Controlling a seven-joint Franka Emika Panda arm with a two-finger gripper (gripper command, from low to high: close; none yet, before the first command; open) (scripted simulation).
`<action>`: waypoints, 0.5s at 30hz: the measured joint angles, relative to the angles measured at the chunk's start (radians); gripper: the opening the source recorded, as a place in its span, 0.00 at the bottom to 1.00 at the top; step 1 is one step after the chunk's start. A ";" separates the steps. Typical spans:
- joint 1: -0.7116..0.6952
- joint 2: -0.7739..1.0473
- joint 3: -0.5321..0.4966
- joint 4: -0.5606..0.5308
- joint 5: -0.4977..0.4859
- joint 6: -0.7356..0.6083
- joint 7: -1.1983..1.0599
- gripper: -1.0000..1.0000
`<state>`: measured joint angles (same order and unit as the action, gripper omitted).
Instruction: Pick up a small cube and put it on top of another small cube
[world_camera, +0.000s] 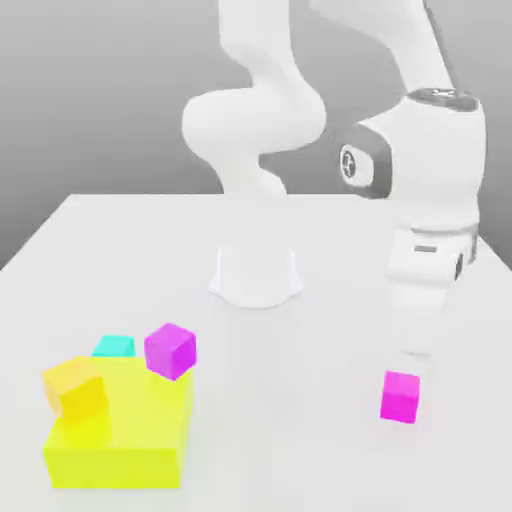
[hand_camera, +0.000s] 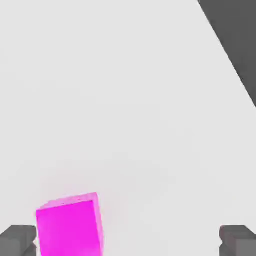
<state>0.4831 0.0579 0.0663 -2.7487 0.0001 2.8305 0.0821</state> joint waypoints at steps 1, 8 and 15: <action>0.004 0.036 -0.004 -0.003 -0.017 0.026 0.000 0.50; 0.038 0.246 -0.045 0.028 -0.059 0.195 0.021 0.00; 0.036 0.226 -0.043 0.024 -0.062 0.177 0.022 0.00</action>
<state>0.5188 0.2842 0.0233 -2.7248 -0.0617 3.0079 0.1046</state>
